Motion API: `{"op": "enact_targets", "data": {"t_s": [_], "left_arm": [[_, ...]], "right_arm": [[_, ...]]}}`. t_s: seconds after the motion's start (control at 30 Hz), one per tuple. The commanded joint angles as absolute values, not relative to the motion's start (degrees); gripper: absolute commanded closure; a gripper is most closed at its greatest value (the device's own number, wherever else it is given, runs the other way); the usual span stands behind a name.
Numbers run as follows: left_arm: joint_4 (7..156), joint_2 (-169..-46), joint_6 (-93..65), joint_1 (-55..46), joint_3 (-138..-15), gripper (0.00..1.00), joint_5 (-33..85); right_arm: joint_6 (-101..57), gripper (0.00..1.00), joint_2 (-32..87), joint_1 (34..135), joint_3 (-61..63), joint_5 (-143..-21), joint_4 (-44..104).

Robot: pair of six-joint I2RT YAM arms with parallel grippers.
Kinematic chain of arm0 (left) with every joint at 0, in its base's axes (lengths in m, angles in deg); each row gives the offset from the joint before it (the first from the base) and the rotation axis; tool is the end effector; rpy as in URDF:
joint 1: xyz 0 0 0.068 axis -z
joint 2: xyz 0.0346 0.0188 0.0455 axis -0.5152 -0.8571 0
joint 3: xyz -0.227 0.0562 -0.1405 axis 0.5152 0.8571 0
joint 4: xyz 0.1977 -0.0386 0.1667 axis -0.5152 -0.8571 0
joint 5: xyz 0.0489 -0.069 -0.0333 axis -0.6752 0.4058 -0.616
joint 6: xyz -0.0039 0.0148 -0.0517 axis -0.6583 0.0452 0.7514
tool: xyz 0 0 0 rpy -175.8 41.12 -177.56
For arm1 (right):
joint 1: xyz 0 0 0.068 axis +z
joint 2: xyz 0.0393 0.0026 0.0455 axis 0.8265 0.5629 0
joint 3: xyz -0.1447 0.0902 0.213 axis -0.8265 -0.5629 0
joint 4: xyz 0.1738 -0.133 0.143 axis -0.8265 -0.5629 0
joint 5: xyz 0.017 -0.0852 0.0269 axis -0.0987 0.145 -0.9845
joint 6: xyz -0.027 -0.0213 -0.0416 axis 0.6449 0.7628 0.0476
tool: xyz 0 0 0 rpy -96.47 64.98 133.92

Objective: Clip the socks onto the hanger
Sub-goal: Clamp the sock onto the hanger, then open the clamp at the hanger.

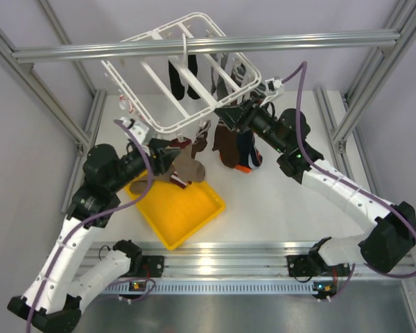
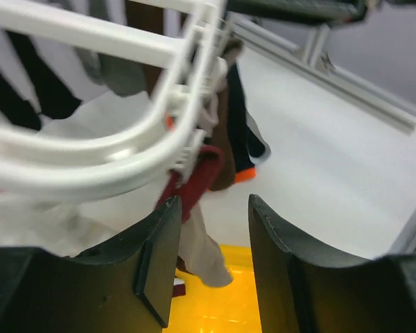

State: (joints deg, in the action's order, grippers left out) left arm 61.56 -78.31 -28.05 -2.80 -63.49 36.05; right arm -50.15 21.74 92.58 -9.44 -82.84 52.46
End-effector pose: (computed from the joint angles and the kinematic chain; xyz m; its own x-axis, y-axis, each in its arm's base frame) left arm 0.1444 -0.0904 0.4068 -0.0518 0.0698 -0.9962 0.7302 0.6832 0.0099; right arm 0.2473 0.1919 0.4051 -0.2803 0.4987 -0.8202 -0.6708 0.5094 0.5390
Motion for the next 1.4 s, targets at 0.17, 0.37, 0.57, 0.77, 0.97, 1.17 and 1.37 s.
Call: {"op": "enact_targets", "data": {"t_s": [0.17, 0.37, 0.57, 0.77, 0.97, 1.17, 1.37], "left_arm": [[63.2, -67.1, -4.1, -24.6, -62.4, 0.51, 39.6], [60.0, -64.3, -2.4, -29.6, -58.8, 0.46, 33.8], [74.3, -64.3, -13.6, -29.5, -52.5, 0.37, 41.8], [78.2, -71.1, -17.8, -29.5, -55.6, 0.37, 44.5], [77.5, -75.0, -19.2, -29.5, -57.0, 0.40, 38.1], [78.3, -75.7, -21.4, -29.5, -56.2, 0.40, 39.6], [82.0, -75.8, -23.5, -29.5, -55.4, 0.38, 44.3]], "right_arm": [[-46.2, 0.54, 16.9, 92.2, -8.5, -87.7, 53.6], [-43.2, 0.57, 16.4, 95.9, -7.4, -91.9, 54.3], [-36.9, 0.57, 16.9, 101.6, -6.3, -93.0, 54.3], [-36.5, 0.57, 16.1, 102.2, -6.4, -92.8, 53.6], [-36.1, 0.58, 15.1, 102.5, -7.3, -93.1, 53.6], [-35.5, 0.59, 14.9, 102.6, -7.7, -93.0, 53.7], [-35.6, 0.59, 14.9, 102.5, -8.0, -93.0, 53.8]]}}
